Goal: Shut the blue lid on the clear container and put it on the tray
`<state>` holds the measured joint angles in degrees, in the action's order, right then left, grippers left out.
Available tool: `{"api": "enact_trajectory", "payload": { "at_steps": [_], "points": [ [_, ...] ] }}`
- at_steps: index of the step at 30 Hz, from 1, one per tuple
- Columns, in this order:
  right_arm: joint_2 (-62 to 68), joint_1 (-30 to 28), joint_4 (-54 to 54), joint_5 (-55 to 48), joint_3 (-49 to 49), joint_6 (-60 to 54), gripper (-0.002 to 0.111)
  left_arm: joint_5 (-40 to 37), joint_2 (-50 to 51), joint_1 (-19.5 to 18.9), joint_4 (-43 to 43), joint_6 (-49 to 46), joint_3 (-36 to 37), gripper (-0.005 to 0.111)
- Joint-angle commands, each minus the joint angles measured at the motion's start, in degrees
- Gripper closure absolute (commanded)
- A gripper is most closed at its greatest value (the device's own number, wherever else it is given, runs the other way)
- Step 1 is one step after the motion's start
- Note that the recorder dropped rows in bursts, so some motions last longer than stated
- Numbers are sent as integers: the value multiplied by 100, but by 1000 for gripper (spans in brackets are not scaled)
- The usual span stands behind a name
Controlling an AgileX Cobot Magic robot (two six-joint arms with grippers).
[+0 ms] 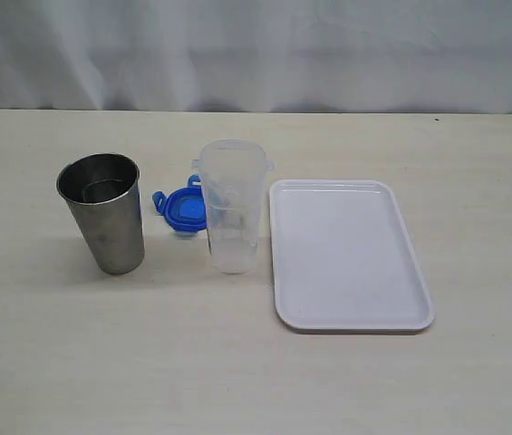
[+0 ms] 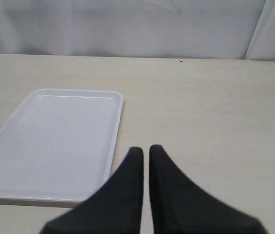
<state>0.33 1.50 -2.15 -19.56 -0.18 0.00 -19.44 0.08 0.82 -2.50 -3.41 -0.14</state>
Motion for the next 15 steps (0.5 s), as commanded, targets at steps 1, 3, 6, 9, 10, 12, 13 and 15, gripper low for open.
{"api": "enact_trajectory", "payload": {
  "at_steps": [1,3,6,9,10,12,13,15],
  "points": [
    [-33,-2,-2,-14,18,0,104,104,-8,-15,0,-18,14,107],
    [-33,-2,-2,-14,18,0,104,134,-8,-15,0,-18,14,107],
    [-33,-2,-2,-14,18,0,104,263,-8,-15,0,-18,14,107],
    [-33,-2,-2,-14,18,0,104,435,-8,-15,0,-18,14,107],
    [-33,-2,-2,-14,18,0,104,547,-8,-15,0,-18,14,107],
    [-33,-2,-2,-14,18,0,104,784,-8,-15,0,-18,14,107],
    [-33,-2,-2,-14,18,0,104,957,-8,-15,12,-18,14,107],
    [-33,-2,-2,-14,18,0,104,1276,-8,-15,12,-18,14,107]
  ]
}}
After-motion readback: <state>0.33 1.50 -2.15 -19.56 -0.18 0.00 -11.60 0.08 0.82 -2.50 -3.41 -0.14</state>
